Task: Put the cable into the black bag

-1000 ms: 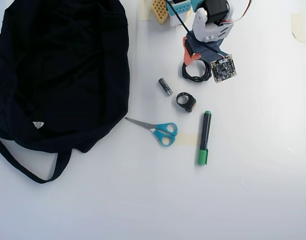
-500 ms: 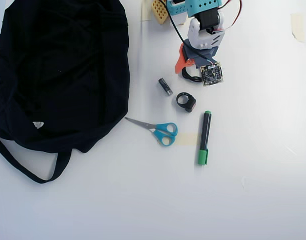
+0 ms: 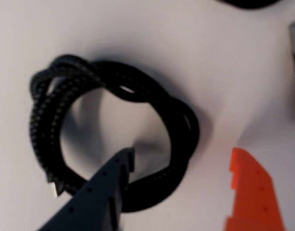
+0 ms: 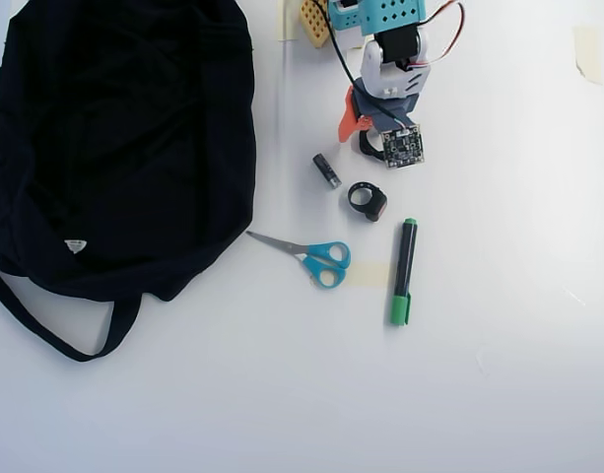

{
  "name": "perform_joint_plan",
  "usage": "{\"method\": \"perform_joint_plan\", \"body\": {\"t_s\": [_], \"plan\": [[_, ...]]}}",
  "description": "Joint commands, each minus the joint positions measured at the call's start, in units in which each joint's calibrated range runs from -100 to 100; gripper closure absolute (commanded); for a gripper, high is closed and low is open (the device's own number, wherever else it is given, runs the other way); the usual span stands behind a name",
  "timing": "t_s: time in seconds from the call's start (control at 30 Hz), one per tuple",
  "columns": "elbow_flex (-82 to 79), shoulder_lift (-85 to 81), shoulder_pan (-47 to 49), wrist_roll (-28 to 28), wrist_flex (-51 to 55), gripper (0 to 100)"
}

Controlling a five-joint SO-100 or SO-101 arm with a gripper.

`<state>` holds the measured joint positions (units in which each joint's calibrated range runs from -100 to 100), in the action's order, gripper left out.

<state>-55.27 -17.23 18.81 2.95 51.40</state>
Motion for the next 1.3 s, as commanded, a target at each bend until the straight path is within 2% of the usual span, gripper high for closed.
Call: {"method": "perform_joint_plan", "body": {"t_s": [0.0,0.1,0.33,0.77,1.27], "plan": [[-0.3,-0.7,-0.3,0.2,-0.7,75],[-0.6,-0.7,-0.4,0.2,-0.7,76],[-0.3,-0.9,-0.4,0.2,-0.7,98],[4.5,-2.0,-0.4,0.0,0.7,98],[26.2,-2.1,-1.7,-3.7,20.2,98]]}}
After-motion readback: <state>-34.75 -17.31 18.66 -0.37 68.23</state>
